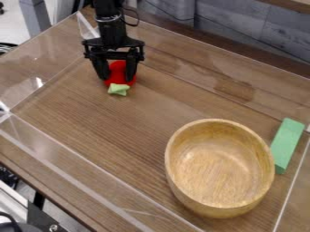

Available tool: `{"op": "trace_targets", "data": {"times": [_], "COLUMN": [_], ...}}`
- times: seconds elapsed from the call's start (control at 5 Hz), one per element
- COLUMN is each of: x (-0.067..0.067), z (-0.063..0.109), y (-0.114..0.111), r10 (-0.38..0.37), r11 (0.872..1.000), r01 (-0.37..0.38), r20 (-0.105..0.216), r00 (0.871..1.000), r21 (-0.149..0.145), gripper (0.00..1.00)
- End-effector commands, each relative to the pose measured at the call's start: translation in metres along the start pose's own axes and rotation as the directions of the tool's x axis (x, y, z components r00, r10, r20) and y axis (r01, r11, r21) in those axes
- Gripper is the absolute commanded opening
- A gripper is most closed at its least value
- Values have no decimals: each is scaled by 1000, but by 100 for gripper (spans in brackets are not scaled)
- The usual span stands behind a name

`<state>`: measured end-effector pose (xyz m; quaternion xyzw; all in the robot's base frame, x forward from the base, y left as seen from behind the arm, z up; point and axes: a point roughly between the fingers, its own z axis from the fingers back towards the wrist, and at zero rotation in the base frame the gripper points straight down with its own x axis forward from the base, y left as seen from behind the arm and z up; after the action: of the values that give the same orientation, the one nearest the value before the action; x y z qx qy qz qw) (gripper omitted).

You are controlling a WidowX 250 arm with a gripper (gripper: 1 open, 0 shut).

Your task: Move the red fruit to the left

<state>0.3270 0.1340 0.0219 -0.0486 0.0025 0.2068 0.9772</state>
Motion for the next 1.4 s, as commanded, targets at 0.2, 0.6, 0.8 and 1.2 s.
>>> {"op": "trace_targets", "data": {"times": [0.2, 0.6, 0.8, 1.2], "x": [-14, -20, -15, -24], "z": [19, 63, 92, 87], "y": [-17, -30, -29, -59], "r10": [-59, -119, -123, -207], "r11": [998, 990, 987, 973], "r01": [59, 122, 128, 212], "r20": [6, 42, 60, 71], "r00": [998, 992, 991, 976], "r21": [-37, -73, -96, -86], "gripper": [100, 100, 100, 0]}}
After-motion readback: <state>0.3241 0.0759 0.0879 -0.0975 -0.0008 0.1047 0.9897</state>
